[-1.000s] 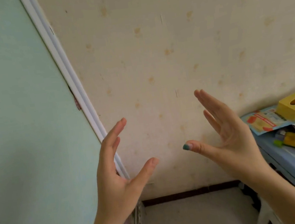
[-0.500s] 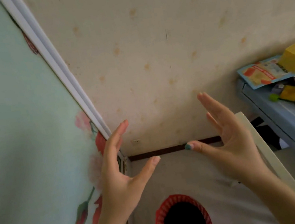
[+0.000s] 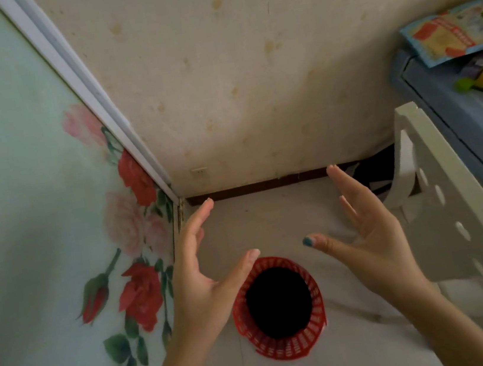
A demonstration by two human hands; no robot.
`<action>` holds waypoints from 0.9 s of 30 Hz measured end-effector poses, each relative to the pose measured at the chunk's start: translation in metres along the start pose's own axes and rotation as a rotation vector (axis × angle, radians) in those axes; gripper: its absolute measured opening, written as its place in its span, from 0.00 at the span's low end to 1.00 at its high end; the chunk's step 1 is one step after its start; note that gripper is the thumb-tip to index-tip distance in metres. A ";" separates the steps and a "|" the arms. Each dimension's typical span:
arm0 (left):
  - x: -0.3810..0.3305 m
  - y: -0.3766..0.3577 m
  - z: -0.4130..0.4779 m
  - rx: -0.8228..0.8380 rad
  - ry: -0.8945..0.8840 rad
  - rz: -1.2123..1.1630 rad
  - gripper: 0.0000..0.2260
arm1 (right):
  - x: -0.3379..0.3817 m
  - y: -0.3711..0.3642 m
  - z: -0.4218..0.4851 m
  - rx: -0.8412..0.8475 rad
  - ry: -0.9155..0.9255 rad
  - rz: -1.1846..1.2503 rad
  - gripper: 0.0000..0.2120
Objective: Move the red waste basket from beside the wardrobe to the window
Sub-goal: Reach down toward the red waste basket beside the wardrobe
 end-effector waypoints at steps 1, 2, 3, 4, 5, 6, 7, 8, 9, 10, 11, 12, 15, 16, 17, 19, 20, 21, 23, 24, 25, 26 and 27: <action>0.009 -0.004 -0.006 0.002 0.022 0.006 0.34 | -0.012 -0.003 -0.001 0.003 -0.025 -0.006 0.47; 0.018 -0.009 -0.011 0.008 0.041 0.007 0.34 | -0.024 -0.006 -0.001 0.006 -0.048 -0.015 0.46; 0.025 -0.013 -0.016 0.013 0.057 0.003 0.34 | -0.036 -0.009 -0.002 0.006 -0.076 -0.023 0.46; 0.033 -0.018 -0.022 0.014 0.072 -0.006 0.34 | -0.049 -0.012 -0.004 0.007 -0.108 -0.028 0.46; 0.040 -0.022 -0.027 0.011 0.089 -0.015 0.33 | -0.058 -0.013 -0.005 0.009 -0.134 -0.032 0.47; 0.048 -0.026 -0.032 0.012 0.109 -0.020 0.33 | -0.068 -0.015 -0.005 0.011 -0.158 -0.037 0.47; 0.056 -0.030 -0.037 0.015 0.130 -0.021 0.33 | -0.079 -0.017 -0.006 0.010 -0.185 -0.040 0.47; 0.063 -0.034 -0.042 0.019 0.142 -0.020 0.33 | -0.088 -0.019 -0.006 0.009 -0.208 -0.043 0.47; 0.070 -0.039 -0.048 0.023 0.155 -0.018 0.33 | -0.097 -0.021 -0.006 0.008 -0.232 -0.048 0.48; 0.078 -0.043 -0.055 0.025 0.174 -0.019 0.33 | -0.108 -0.023 -0.007 0.008 -0.255 -0.052 0.48; 0.085 -0.047 -0.061 0.028 0.188 -0.022 0.33 | -0.117 -0.024 -0.008 0.008 -0.271 -0.056 0.48; 0.092 -0.051 -0.068 0.034 0.203 -0.027 0.34 | -0.126 -0.026 -0.009 0.010 -0.290 -0.065 0.48; 0.114 -0.063 -0.091 0.050 0.280 -0.051 0.34 | -0.156 -0.033 -0.013 0.034 -0.351 -0.096 0.45; 0.121 -0.066 -0.098 0.049 0.310 -0.058 0.34 | -0.165 -0.036 -0.013 0.046 -0.363 -0.103 0.44; 0.130 -0.069 -0.106 0.047 0.335 -0.061 0.35 | -0.176 -0.039 -0.014 0.055 -0.374 -0.110 0.43; 0.143 -0.074 -0.117 0.041 0.359 -0.069 0.35 | -0.194 -0.043 -0.014 0.066 -0.395 -0.121 0.42; 0.149 -0.078 -0.121 0.041 0.367 -0.082 0.35 | -0.204 -0.045 -0.013 0.069 -0.409 -0.124 0.42; 0.155 -0.082 -0.126 0.045 0.371 -0.098 0.34 | -0.215 -0.048 -0.013 0.073 -0.416 -0.135 0.43; 0.167 -0.090 -0.135 0.056 0.376 -0.113 0.32 | -0.237 -0.054 -0.011 0.082 -0.428 -0.176 0.43; 0.172 -0.093 -0.138 0.058 0.378 -0.117 0.30 | -0.246 -0.057 -0.010 0.085 -0.435 -0.194 0.44; 0.177 -0.097 -0.142 0.061 0.385 -0.121 0.28 | -0.257 -0.061 -0.010 0.086 -0.445 -0.211 0.44; 0.184 -0.100 -0.147 0.062 0.393 -0.119 0.28 | -0.268 -0.063 -0.009 0.086 -0.454 -0.226 0.44; 0.190 -0.103 -0.151 0.064 0.399 -0.115 0.27 | -0.277 -0.066 -0.008 0.087 -0.461 -0.235 0.45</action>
Point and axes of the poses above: each hand's wrist, its own z-axis towards the middle knuckle, its own y-axis out of the back of the hand, x = y × z, the point moved 8 cm from there along z, towards the middle knuckle, and after that the axes turned 15 degrees about -y, right-handed, at the moved point
